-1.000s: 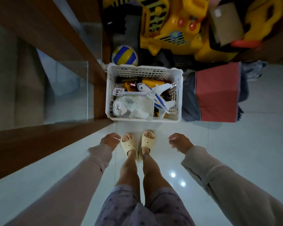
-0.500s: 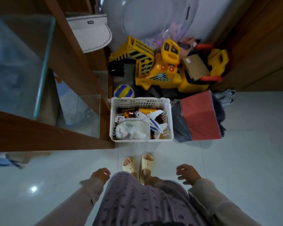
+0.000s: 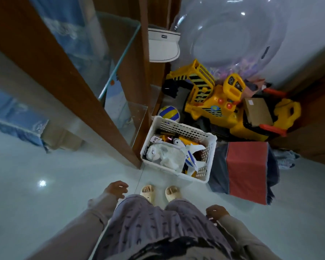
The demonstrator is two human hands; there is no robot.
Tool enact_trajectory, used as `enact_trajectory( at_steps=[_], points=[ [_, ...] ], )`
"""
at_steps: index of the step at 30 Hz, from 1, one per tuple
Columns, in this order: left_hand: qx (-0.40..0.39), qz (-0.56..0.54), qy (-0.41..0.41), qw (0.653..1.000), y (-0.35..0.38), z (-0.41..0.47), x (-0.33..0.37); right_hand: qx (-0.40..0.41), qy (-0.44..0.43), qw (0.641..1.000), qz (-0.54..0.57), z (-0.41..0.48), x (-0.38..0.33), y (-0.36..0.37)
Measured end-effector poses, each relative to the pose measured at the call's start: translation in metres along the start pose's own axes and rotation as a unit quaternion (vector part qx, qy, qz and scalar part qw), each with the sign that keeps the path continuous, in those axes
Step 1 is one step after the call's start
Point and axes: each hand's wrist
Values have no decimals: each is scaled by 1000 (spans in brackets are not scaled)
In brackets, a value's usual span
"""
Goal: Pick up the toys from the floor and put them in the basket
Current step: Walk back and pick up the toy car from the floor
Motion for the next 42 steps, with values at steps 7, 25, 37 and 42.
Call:
enact_trajectory(
  at_steps=[7, 25, 37, 42],
  points=[
    [131, -261, -99, 951, 29, -51, -75, -25, -57, 991, -119, 34, -53, -60],
    [254, -509, -280, 773, 266, -158, -247, -128, -273, 765, -569, 5, -197, 84],
    [238, -607, -298, 697, 179, -145, -316, -124, -262, 693, -661, -25, -201, 219],
    [257, -606, -283, 697, 83, -145, -360, -101, -263, 666, -690, -45, -207, 278]
  ],
)
Point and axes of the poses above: each hand's wrist, its own z-axis towards the middle knuckle, its own y-axis out of the palm, x = y × z, and after that the axes turned 6 degrees about -z, right-handed
